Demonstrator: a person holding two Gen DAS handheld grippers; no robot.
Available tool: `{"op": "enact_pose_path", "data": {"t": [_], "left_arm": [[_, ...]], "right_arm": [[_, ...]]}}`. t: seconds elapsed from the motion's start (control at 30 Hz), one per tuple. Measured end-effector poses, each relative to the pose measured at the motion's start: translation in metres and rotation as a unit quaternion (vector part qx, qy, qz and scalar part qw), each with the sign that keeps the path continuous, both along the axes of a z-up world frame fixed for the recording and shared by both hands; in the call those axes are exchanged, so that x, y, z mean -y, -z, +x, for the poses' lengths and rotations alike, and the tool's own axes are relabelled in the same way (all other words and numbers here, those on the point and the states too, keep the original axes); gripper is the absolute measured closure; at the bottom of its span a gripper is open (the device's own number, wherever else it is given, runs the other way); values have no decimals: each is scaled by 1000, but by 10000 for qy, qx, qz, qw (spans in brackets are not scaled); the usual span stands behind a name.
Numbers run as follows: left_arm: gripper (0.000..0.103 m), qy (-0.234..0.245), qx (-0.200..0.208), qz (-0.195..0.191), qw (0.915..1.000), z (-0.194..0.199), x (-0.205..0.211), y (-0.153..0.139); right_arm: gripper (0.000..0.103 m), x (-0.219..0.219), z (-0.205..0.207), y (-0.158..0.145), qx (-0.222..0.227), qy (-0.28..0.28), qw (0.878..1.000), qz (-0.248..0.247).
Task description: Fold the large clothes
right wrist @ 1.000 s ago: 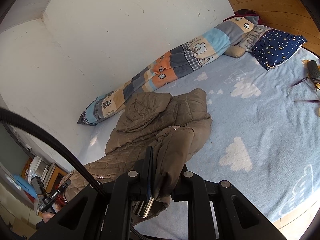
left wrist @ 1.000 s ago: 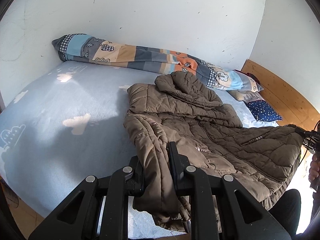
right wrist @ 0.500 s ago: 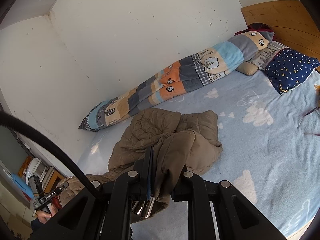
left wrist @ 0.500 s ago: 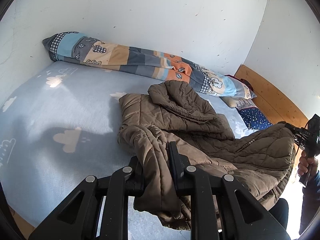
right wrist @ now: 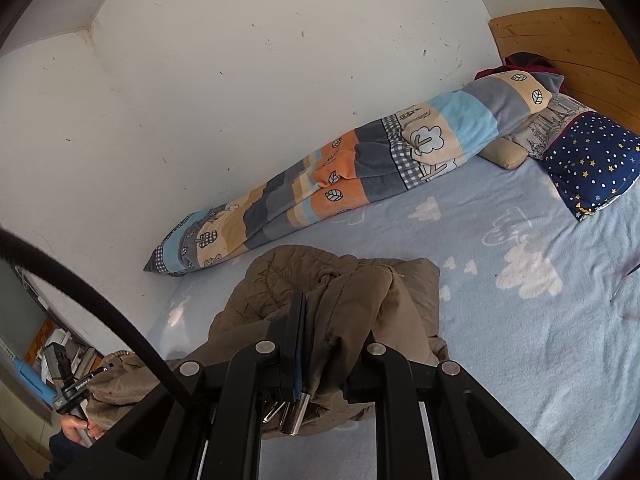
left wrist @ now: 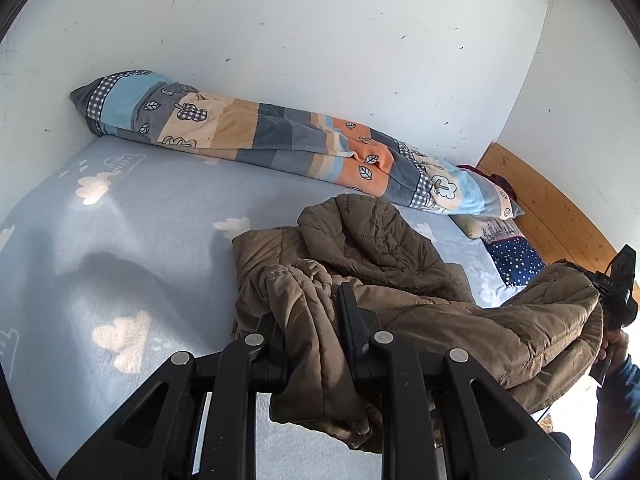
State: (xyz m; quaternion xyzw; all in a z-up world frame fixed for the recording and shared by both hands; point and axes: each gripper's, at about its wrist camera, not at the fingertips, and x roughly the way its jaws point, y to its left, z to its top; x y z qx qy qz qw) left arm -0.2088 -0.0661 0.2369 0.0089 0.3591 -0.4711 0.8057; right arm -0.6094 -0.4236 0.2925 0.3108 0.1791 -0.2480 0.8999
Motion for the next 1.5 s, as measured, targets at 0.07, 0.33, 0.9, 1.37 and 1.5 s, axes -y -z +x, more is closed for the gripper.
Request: {"op": "enact_pose_path", "data": {"t": [0.07, 0.33, 0.9, 1.37, 1.5], "left_arm": [[83, -19, -17, 23, 10000, 12, 14, 2], [83, -217, -226, 201, 9993, 73, 76, 18], [80, -592, -947, 882, 9898, 189, 193, 102], [62, -1034, -2405, 267, 9648, 232, 179, 119], [40, -1774, -1782, -62, 9679, 239, 145, 76]], "right_arm": [[89, 13, 12, 2, -63, 22, 10000, 1], [89, 71, 59, 21, -361, 141, 9992, 61], [89, 187, 169, 108, -1459, 738, 9864, 162], [56, 230, 137, 146, -539, 929, 9772, 1834], [38, 231, 99, 106, -202, 1175, 9805, 1561]]}}
